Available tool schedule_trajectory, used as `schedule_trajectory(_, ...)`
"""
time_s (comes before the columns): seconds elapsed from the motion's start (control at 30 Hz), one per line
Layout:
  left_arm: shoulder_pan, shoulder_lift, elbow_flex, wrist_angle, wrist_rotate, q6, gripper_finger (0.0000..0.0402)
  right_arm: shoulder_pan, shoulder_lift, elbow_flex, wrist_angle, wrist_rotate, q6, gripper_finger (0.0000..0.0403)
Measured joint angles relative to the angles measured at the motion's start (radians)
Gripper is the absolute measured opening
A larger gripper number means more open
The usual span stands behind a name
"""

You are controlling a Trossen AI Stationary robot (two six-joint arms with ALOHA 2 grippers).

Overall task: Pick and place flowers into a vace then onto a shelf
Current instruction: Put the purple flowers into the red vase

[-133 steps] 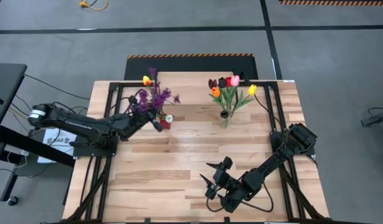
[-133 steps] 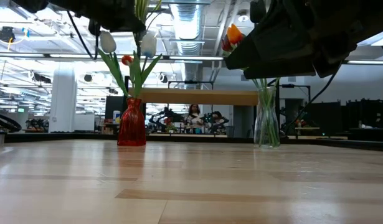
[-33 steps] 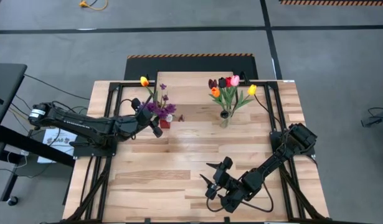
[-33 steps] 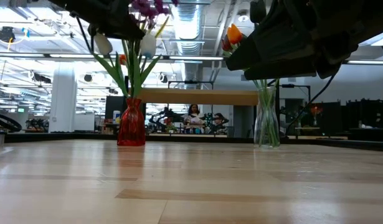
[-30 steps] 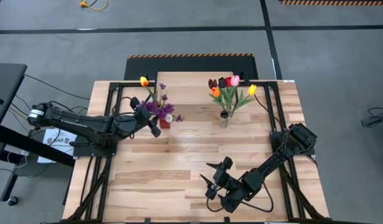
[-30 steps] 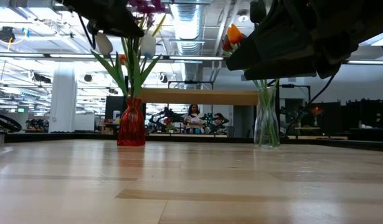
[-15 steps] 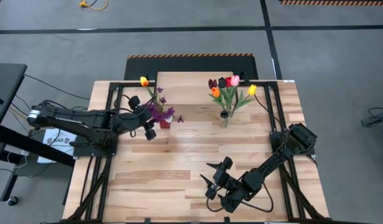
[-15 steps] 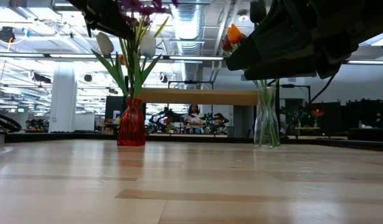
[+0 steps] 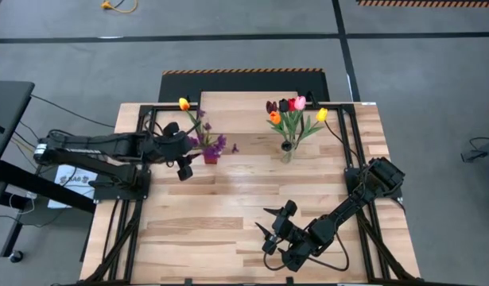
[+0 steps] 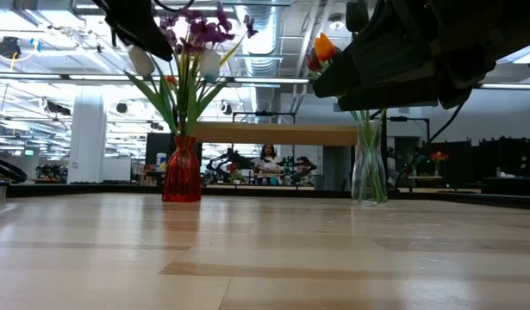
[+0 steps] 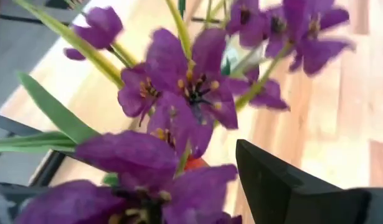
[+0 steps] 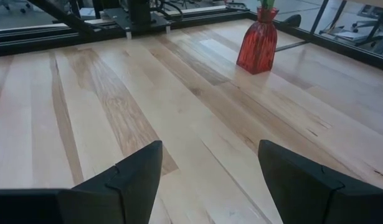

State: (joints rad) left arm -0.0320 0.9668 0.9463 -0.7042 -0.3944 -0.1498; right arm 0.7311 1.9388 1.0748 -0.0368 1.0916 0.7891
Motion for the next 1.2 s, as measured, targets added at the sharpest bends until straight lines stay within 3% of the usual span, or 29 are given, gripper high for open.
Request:
schedule_trajectory(0.3, 0.055, 0.000, 0.044, -0.123, 0.123, 0.019, 0.0142, 0.000, 0.000, 0.000, 0.000, 0.000, 0.000, 0.0260)
schedule_trajectory(0.9, 0.076, 0.000, 0.143, -0.249, 0.231, 0.104, 0.0142, 0.000, 0.000, 0.000, -0.001, 0.000, -0.001, 0.0260)
schedule_trajectory(1.2, 0.076, 0.000, 0.260, -0.360, 0.221, 0.083, 0.0142, 0.000, 0.000, 0.000, -0.001, 0.000, 0.004, 0.0260)
